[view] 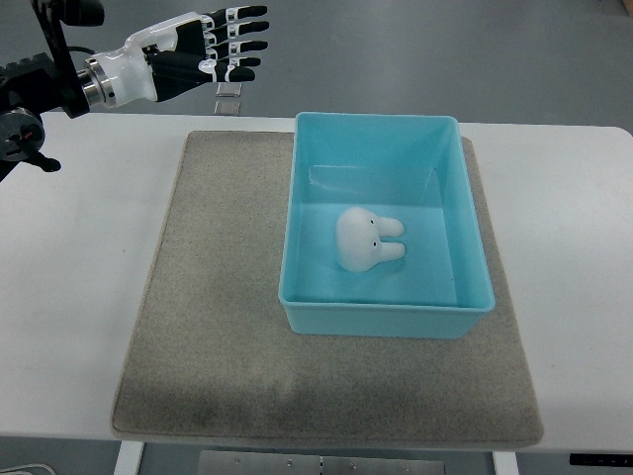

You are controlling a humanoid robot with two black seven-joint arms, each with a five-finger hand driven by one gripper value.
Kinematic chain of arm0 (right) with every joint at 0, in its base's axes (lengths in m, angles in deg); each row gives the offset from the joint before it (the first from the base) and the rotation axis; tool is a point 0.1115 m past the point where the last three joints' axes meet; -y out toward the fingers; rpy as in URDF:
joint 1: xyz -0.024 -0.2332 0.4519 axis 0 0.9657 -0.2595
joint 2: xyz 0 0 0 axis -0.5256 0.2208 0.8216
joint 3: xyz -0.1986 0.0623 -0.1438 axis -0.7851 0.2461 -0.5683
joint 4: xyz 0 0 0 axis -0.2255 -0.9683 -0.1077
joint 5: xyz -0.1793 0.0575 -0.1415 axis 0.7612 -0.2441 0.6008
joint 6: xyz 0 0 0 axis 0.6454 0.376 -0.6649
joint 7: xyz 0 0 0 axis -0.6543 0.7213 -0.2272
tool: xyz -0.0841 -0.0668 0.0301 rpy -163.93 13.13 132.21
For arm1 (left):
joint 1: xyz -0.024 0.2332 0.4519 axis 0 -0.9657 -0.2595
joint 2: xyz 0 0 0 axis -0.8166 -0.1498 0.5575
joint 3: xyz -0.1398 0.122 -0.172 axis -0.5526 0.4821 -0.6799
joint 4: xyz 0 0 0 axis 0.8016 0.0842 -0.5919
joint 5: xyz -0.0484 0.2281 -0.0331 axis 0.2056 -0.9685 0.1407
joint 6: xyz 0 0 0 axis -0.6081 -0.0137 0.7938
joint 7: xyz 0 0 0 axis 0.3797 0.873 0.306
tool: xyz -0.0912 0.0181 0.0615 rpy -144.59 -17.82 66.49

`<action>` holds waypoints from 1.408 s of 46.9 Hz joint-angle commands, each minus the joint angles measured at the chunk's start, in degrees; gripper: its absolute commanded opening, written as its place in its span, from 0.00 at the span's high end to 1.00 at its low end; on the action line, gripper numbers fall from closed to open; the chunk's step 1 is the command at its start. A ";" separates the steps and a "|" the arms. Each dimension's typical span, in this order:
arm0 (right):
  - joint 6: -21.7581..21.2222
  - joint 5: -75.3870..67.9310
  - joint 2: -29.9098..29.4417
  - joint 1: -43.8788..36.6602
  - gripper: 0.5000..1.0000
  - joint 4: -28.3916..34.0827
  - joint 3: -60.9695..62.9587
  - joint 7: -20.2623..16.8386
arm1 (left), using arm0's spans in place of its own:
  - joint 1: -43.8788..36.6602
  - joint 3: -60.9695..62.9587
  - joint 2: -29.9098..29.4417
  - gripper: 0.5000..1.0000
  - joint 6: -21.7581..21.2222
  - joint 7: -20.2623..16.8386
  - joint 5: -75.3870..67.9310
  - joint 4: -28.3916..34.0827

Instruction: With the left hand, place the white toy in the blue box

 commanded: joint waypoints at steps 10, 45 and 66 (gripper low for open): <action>0.00 0.00 0.00 0.00 0.13 0.00 0.00 0.00 | -3.19 -0.62 -0.22 0.00 0.68 2.50 10.49 2.21; -0.79 0.26 0.00 0.00 0.13 1.06 0.18 0.00 | -7.94 -2.11 -0.83 0.00 0.68 9.45 26.32 6.78; -0.79 0.18 0.00 0.44 0.13 3.78 0.26 0.18 | -8.47 -2.02 -1.01 0.00 0.68 9.45 26.23 6.69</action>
